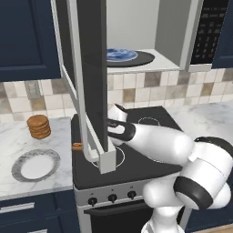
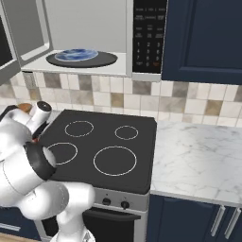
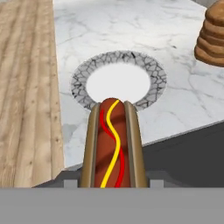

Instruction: Pick the hot dog from the microwave and place it on plate located on the counter.

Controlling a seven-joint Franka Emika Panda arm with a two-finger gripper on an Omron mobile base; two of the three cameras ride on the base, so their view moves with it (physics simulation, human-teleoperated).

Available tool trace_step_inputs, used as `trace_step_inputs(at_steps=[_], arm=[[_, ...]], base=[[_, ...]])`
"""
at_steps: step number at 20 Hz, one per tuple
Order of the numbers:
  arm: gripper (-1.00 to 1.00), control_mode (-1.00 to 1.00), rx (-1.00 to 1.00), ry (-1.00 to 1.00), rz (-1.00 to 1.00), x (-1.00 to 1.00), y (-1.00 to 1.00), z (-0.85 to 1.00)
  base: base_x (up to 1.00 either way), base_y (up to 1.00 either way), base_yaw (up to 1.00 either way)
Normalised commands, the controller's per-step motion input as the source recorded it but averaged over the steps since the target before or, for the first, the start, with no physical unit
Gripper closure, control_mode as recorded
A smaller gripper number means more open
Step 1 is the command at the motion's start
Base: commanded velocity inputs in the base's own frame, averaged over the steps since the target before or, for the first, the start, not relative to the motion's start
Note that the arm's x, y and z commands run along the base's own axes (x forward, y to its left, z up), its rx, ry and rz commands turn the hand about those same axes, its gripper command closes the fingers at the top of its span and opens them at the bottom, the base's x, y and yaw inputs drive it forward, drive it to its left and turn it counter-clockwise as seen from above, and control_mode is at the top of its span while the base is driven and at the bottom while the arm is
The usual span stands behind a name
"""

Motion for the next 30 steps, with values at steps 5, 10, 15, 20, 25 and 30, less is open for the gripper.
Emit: trace_step_inputs(at_steps=[5,10,15,20,25,30], arm=[[1.0,-1.0,0.01,0.07,0.04,0.06,0.58,-0.05],[1.0,-1.0,0.0,0.04,0.0,0.11,0.49,-0.27],[1.0,-1.0,0.0,0.0,0.0,0.12,0.55,-0.21],[1.0,-1.0,0.0,0.0,0.0,0.08,0.61,-0.15],[1.0,-1.0,0.0,0.0,0.0,0.13,0.46,-0.04],[1.0,-1.0,0.0,0.0,0.0,0.23,0.52,-0.25]], base=[[0.0,0.0,0.0],[0.0,0.0,0.0],[0.0,0.0,0.0],[0.0,0.0,0.0],[0.0,0.0,0.0],[0.0,0.0,0.0]])
